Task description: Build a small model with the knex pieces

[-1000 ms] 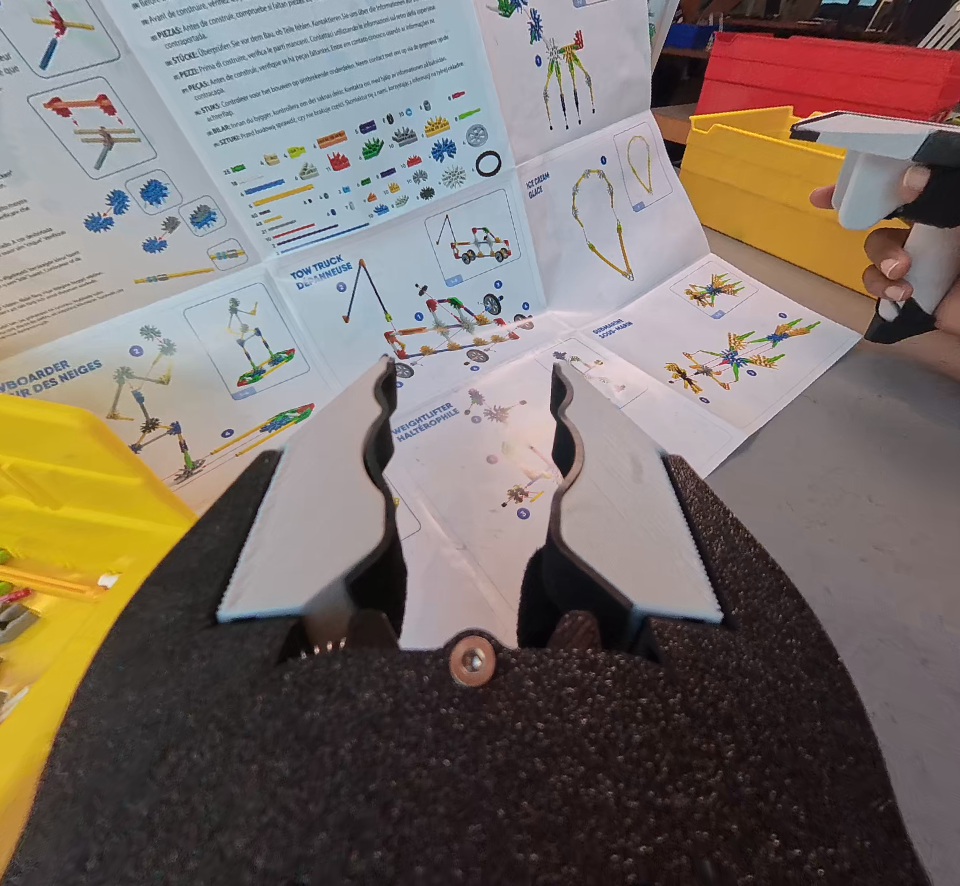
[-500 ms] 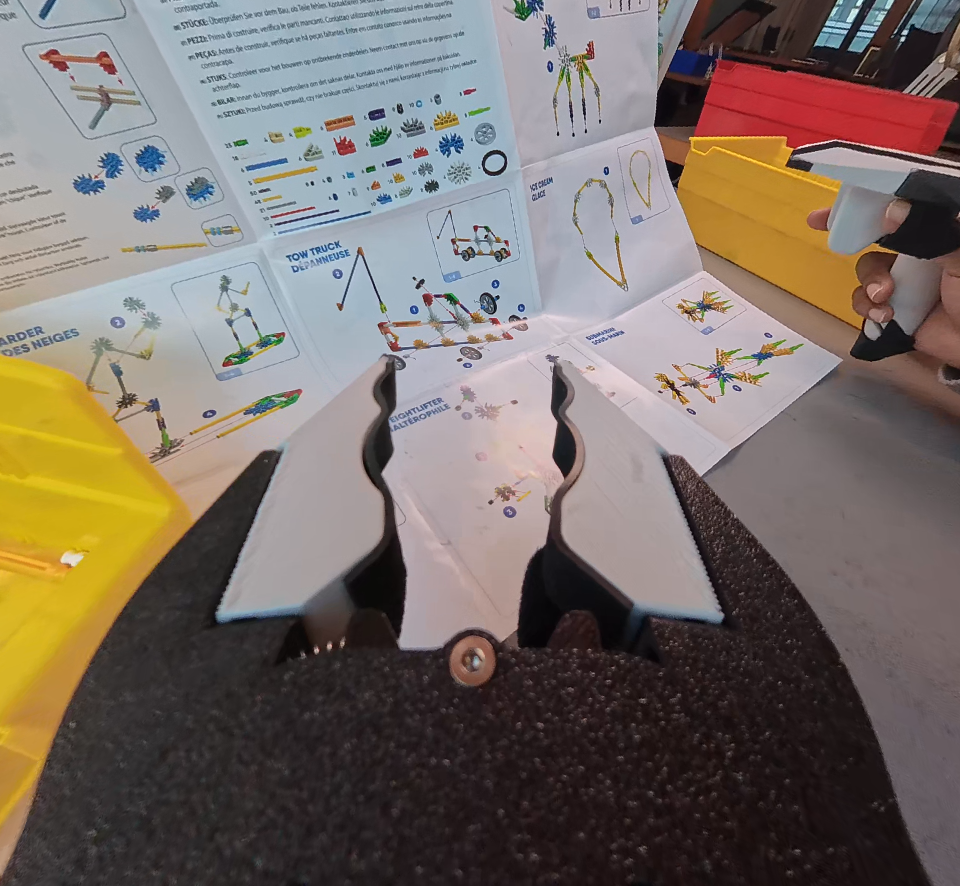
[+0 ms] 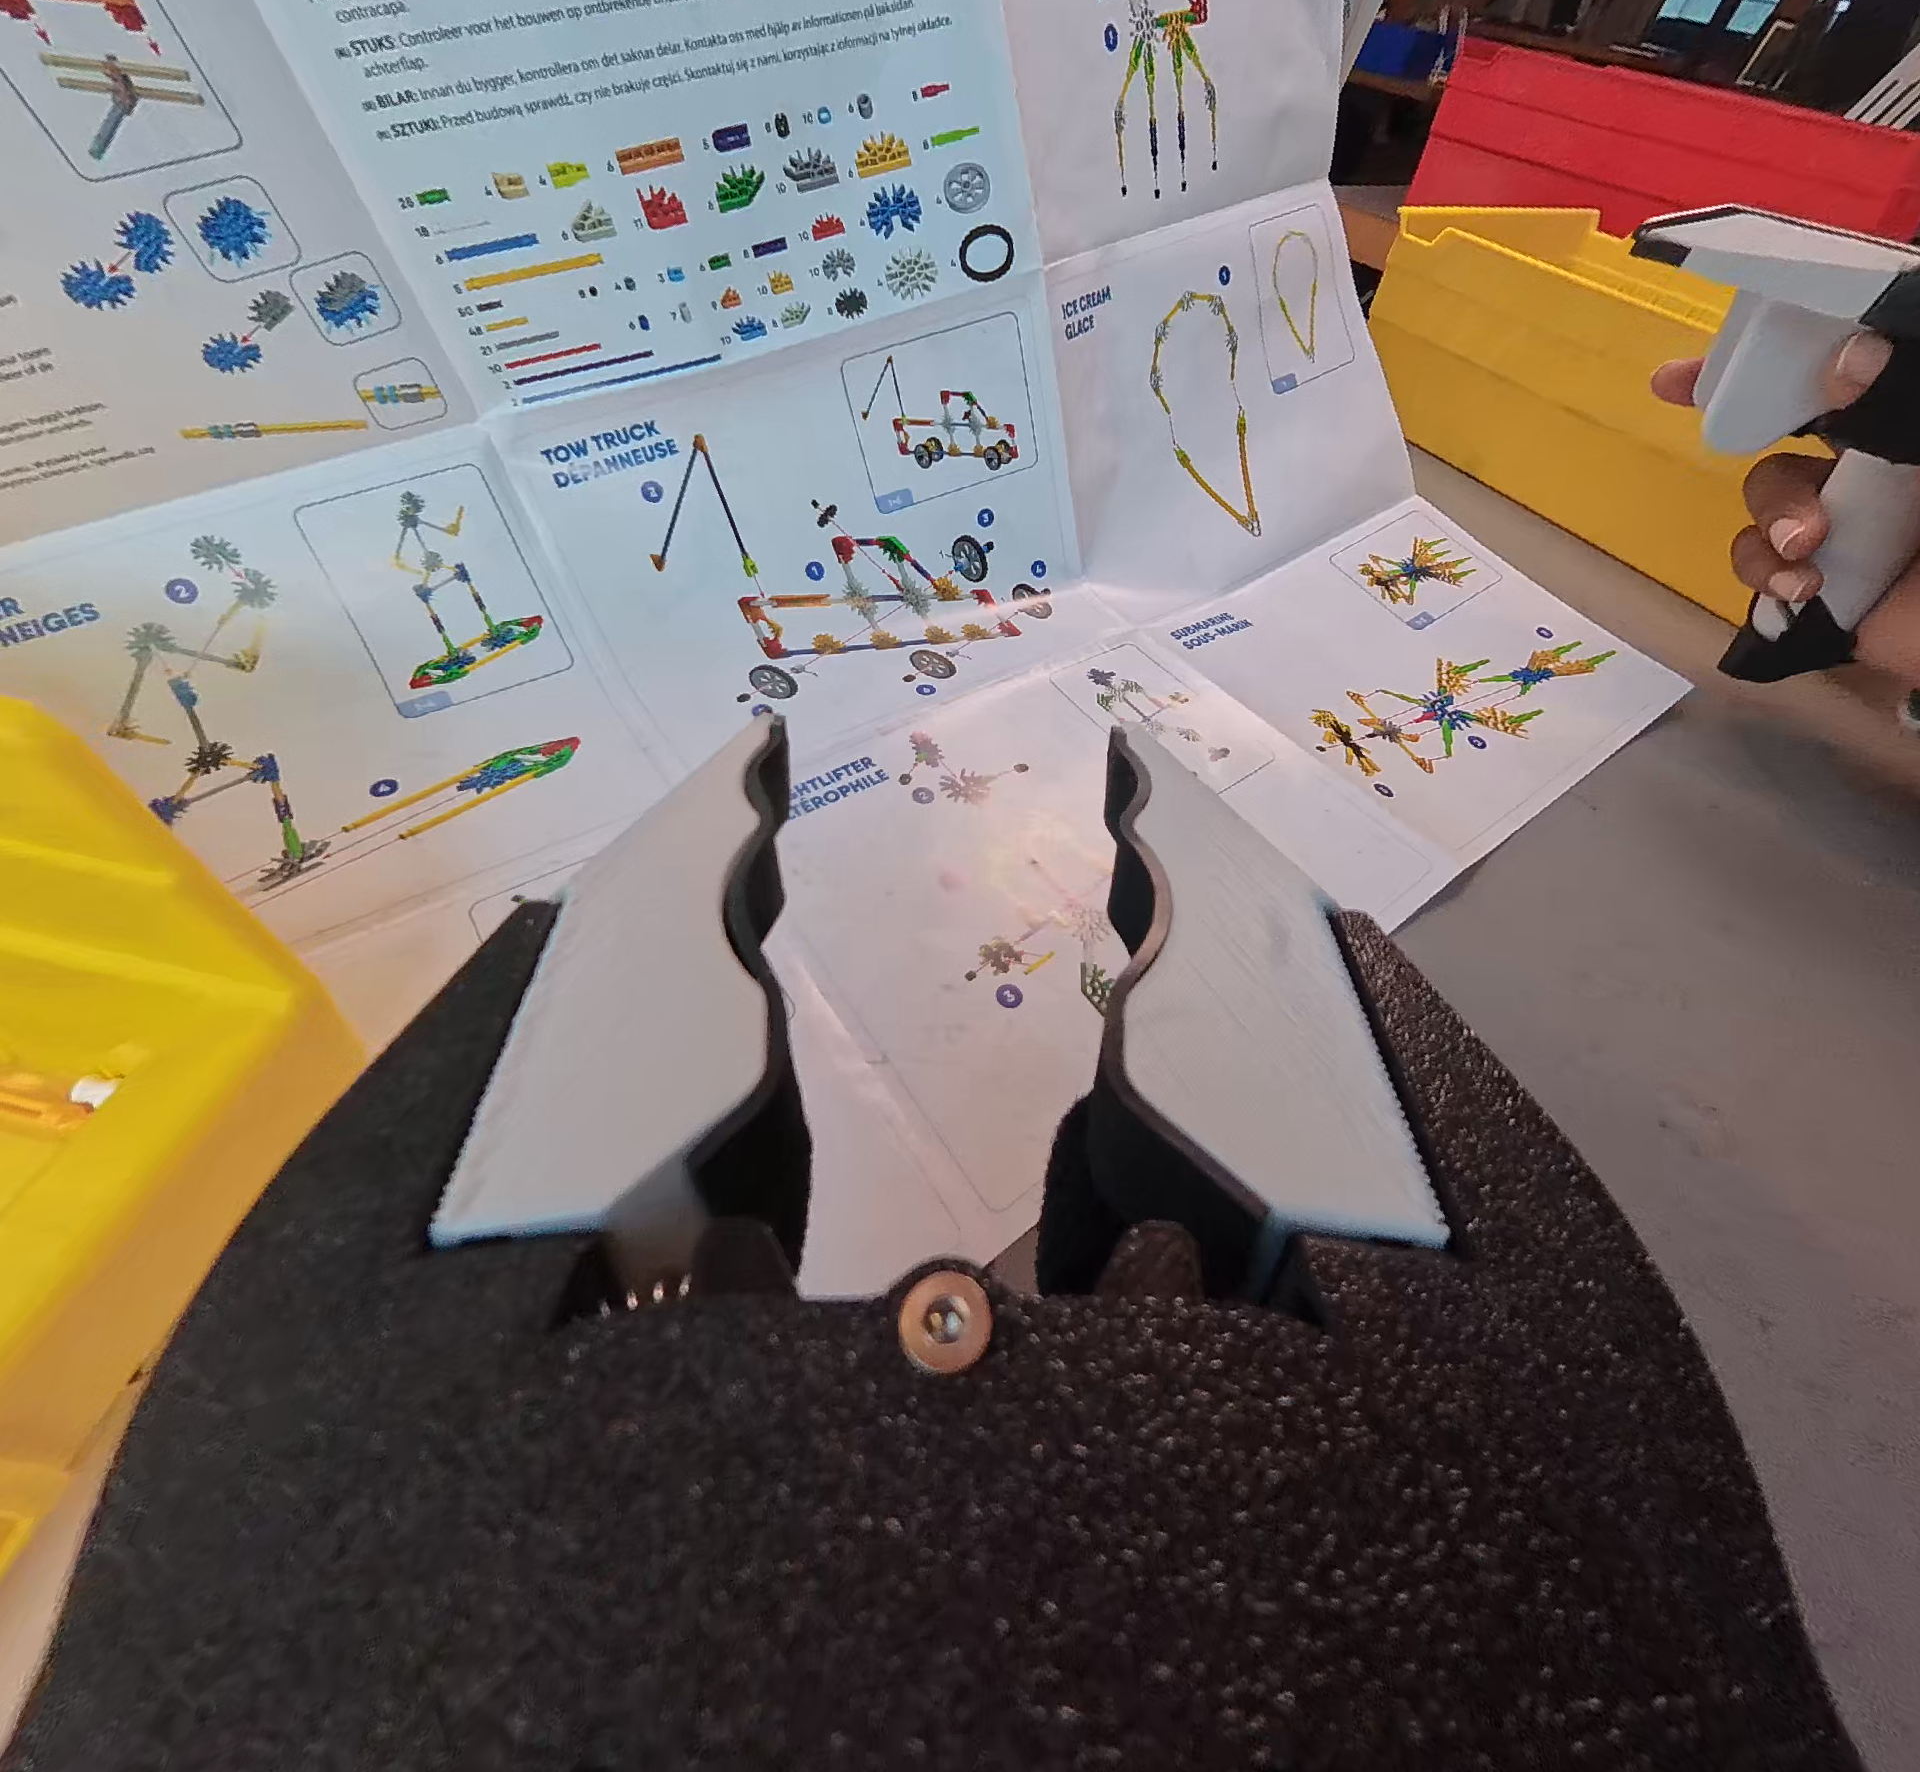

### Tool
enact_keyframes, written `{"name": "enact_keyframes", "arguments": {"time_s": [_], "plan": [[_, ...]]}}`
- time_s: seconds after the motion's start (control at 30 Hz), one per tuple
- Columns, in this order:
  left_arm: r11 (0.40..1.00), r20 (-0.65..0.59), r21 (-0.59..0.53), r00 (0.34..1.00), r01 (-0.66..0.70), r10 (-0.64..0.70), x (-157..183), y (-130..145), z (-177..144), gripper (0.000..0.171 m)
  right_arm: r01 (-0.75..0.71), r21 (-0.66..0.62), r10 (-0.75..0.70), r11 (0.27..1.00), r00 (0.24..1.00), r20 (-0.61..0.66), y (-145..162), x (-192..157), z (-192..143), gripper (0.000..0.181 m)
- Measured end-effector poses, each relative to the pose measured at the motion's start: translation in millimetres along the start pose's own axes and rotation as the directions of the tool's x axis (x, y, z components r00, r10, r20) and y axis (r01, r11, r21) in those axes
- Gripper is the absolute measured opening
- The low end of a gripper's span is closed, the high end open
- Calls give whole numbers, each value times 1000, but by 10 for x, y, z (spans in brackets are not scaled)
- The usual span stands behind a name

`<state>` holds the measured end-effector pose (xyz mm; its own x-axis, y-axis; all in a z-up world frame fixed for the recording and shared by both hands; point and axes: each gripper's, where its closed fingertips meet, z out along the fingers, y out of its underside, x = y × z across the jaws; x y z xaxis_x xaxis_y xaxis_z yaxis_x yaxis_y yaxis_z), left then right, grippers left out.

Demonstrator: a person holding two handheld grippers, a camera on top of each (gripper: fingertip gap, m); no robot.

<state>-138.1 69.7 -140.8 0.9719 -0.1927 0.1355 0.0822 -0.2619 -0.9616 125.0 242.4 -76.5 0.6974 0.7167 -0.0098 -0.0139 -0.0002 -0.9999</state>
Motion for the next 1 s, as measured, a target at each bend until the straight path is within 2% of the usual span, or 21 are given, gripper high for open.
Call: {"name": "enact_keyframes", "arguments": {"time_s": [0.13, 0.3, 0.73, 1.0], "plan": [[999, -37, 22, 999, 34, -34, 122, -52, 18, 61, 70, 14, -69, 997, 997, -45, -58, 95, -31, 45], [1000, 12, 28, 1000, -14, 13, 52, -41, 0, 60, 41, -3, -41, 999, 996, -74, 40, 226, -21, 45], [1000, -32, 13, 999, -12, 12, 114, -31, -8, 60, 44, -72, -48, 996, 997, -61, 185, 179, 6, 46], [997, 26, 21, 997, -75, 75, 12, -41, -20, 60, 108, -69, -114, 992, 990, -87, 156, 243, -18, 43]]}}
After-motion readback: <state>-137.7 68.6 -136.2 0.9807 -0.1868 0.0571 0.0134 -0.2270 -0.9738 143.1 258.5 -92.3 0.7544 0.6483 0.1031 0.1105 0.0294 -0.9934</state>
